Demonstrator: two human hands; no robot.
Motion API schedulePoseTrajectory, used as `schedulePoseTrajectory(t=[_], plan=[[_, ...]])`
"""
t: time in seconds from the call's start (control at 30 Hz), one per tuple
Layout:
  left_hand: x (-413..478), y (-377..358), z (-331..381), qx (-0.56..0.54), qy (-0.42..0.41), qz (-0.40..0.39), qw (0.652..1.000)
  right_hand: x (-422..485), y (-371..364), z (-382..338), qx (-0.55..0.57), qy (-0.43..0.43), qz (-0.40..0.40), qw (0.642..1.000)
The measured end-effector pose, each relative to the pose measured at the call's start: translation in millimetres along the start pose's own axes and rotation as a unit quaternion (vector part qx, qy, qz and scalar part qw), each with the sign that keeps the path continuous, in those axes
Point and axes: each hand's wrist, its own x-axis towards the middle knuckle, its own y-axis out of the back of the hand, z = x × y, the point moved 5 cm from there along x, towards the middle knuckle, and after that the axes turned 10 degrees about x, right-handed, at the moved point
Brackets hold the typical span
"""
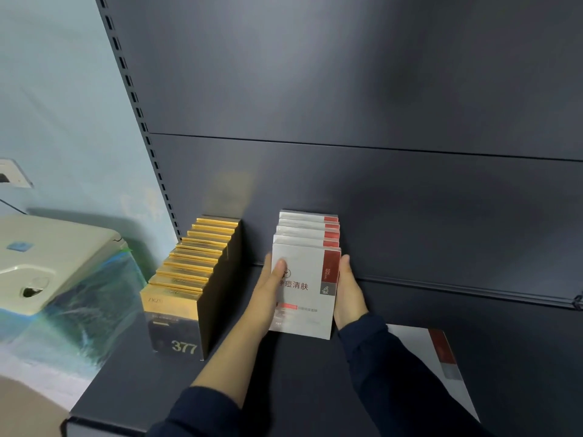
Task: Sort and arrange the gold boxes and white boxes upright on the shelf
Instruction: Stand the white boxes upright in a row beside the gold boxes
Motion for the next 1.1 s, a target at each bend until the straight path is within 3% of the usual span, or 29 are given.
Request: schedulePoseTrajectory(t=[0.17,0.3,0.53,0.7,0.8,0.9,1.0,1.1], plan=[[2,0,-3,-0.096,0.058,-0.063,0.992,8,-1,0,0.035,-0.011,0.021,0.999],[5,4,-6,-0.132,0.099,-0.029,0.986,12,0,-3,0.036,-0.012,0.032,0.999],[3,2,-7,-0.096,0.132,0.029,0.986,4,2,-8,-0.045,-0.014,0.064,0.997],[-38,20,-14,0.024,0.042,0.244,0.969,-18,23,-29,-0.169,0.02,0.111,0.979],[-86,12,-8,0.068,-0.005,0.295,0.953,-38,46,-41,-0.259,0.031,0.117,0.958],[-117,-22,-6,0.111,-0.037,0.247,0.962,-66,74,-53,-0.379,0.034,0.137,0.914],[-123,-74,-13,0.223,-0.072,0.122,0.964,-94,105,-66,-0.478,0.049,0.213,0.851],[-127,-124,-25,0.391,-0.019,0.002,0.92,-119,137,-67,-0.566,0.038,0.295,0.769]])
